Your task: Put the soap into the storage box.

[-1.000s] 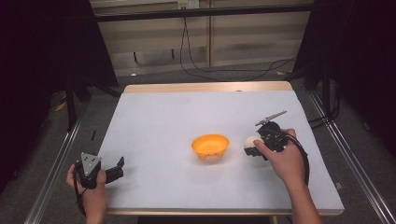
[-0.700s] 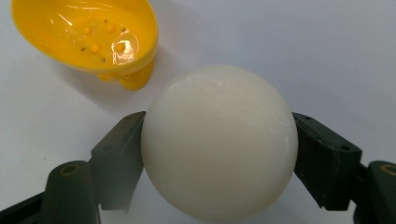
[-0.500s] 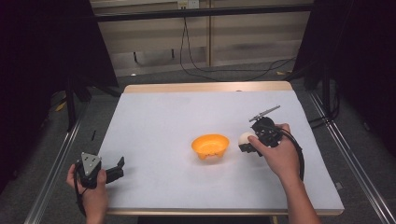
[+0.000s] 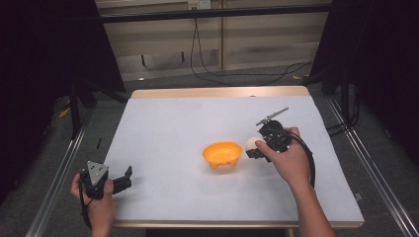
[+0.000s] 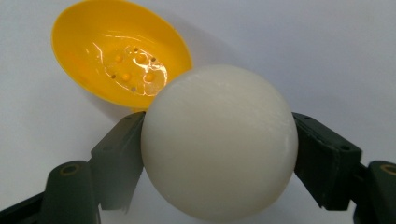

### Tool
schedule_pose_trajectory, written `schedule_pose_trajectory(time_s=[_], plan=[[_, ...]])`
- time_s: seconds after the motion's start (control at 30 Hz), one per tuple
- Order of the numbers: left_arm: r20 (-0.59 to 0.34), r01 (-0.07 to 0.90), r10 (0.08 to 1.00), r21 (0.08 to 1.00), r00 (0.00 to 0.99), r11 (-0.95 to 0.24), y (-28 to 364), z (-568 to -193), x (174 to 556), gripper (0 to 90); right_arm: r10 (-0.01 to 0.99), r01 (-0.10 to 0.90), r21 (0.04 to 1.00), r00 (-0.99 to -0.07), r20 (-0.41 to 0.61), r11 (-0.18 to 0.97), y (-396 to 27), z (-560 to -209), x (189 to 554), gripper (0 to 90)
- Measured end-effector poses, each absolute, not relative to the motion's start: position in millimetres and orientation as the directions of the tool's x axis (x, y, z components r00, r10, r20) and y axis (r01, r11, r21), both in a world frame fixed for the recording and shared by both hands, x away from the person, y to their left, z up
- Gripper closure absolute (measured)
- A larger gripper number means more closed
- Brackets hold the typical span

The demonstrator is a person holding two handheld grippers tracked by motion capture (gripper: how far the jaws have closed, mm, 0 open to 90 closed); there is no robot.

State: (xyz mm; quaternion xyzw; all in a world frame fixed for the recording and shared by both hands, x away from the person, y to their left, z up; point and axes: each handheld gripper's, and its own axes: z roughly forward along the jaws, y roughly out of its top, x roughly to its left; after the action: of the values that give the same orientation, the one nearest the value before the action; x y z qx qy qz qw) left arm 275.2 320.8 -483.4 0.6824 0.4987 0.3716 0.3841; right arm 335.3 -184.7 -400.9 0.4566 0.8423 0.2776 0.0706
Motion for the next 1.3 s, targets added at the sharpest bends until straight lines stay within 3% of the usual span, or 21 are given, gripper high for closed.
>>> schedule_pose_trajectory(time_s=[1.3], plan=[[0.116,0.398,0.967,0.895,0.229,-0.202,320.9,-483.5,275.8,0.0,0.766,0.701,0.531,-0.627,0.139,0.477,-134.2,-393.4,349.5,24.1]])
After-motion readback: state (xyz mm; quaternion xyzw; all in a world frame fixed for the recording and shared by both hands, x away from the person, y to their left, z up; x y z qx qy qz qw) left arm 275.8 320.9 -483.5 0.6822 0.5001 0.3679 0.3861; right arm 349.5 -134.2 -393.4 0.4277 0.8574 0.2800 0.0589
